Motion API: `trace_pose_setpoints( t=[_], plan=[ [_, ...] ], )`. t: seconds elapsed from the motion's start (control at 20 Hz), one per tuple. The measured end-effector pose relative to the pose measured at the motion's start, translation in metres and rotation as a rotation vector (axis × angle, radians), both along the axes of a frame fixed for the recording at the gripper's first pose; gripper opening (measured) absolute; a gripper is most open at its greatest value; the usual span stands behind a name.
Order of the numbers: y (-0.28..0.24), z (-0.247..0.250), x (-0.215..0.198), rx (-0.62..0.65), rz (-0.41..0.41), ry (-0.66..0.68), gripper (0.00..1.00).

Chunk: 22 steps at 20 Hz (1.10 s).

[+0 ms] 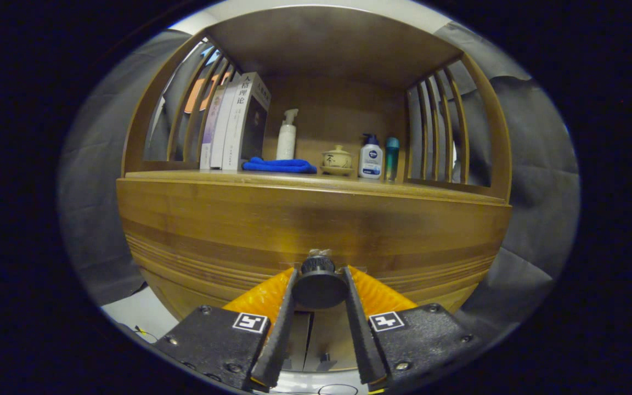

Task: Pull open the drawer, take out the items inside it, and place them on the countertop above the cabinet.

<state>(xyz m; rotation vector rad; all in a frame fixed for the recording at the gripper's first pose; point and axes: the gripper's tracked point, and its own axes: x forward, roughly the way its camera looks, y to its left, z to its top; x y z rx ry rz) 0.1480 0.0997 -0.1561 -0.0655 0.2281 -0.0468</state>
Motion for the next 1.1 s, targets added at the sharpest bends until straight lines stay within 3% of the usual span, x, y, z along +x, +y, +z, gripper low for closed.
trace_pose_setpoints(
  t=[0.15, 0.4, 1.1],
  plan=[
    [0.0002, -0.0015, -0.0015, 0.009, 0.009, 0.03, 0.43],
    [0.0007, -0.0018, -0.0035, 0.001, 0.017, 0.054, 0.33],
    [0.0008, 0.0002, -0.006, 0.009, 0.034, 0.047, 0.32]
  ],
)
